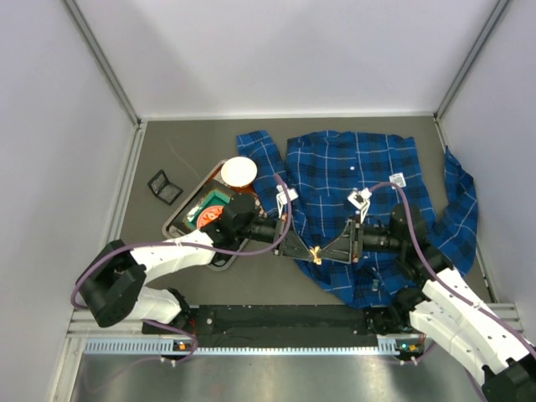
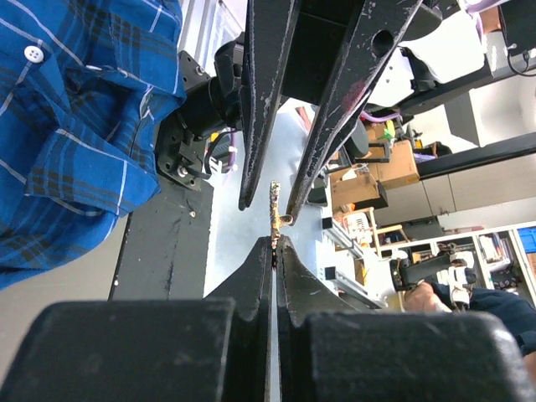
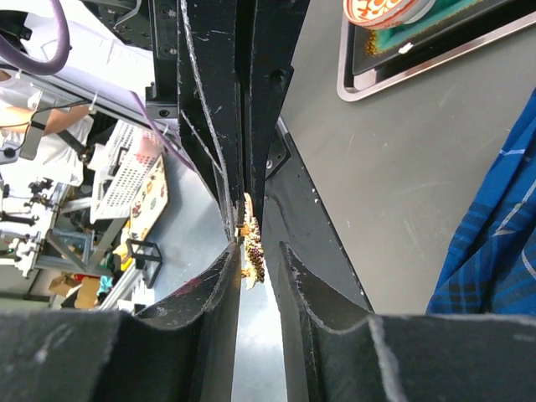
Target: Remove the brooch from the garment
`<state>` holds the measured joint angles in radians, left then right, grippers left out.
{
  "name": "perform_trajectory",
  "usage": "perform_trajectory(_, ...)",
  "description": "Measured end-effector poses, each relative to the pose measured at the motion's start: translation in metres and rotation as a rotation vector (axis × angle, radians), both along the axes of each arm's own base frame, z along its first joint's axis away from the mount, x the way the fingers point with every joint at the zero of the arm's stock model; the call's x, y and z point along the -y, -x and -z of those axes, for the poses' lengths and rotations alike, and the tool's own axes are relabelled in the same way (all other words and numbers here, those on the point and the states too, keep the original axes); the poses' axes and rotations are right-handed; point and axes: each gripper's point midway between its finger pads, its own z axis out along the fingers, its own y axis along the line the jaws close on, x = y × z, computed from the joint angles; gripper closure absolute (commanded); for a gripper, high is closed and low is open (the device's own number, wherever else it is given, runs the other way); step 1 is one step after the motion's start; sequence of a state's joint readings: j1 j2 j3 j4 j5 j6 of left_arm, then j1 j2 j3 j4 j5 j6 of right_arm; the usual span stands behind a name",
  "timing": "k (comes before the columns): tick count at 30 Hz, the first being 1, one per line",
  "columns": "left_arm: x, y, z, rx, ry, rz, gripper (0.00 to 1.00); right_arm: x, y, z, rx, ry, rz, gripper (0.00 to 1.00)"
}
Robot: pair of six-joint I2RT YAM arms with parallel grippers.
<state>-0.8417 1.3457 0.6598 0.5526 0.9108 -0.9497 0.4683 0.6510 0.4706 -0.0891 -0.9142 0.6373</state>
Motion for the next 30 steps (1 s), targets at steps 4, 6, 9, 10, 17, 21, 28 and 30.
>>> perform_trajectory(4, -0.001, 0.002, -0.003, 0.026, 0.012, 0.007, 1.0, 0.0, 0.003, -0.002, 0.008, -0.008, -0.01, 0.76)
perform_trajectory(6, -0.003, 0.003, -0.005, 0.041, 0.018, 0.013, 1.0, 0.0, 0.005, -0.004, 0.014, -0.013, -0.018, 0.76)
perform_trajectory(9, -0.004, 0.006, -0.008, 0.052, 0.027, 0.026, 1.0, 0.001, 0.005, -0.005, 0.02, -0.017, -0.019, 0.77)
perform_trajectory(10, -0.004, 0.007, -0.008, 0.056, 0.029, 0.03, 1.0, 0.001, 0.006, -0.005, 0.021, -0.019, -0.021, 0.8)
perform_trajectory(17, -0.004, 0.007, -0.008, 0.069, 0.032, 0.033, 1.0, -0.001, 0.008, -0.008, 0.029, -0.036, -0.041, 0.94)
perform_trajectory(21, -0.004, 0.008, -0.006, 0.064, 0.023, 0.034, 1.0, -0.001, 0.01, -0.008, 0.037, -0.046, -0.063, 1.0)
perform_trajectory(28, -0.007, 0.005, -0.007, 0.062, -0.008, -0.023, 0.53, 0.0, 0.007, -0.011, 0.166, -0.041, -0.042, 1.0)
perform_trajectory(30, -0.013, 0.007, -0.012, 0.056, -0.025, -0.051, 0.36, 0.002, 0.0, -0.014, 0.229, -0.037, 0.0, 1.0)
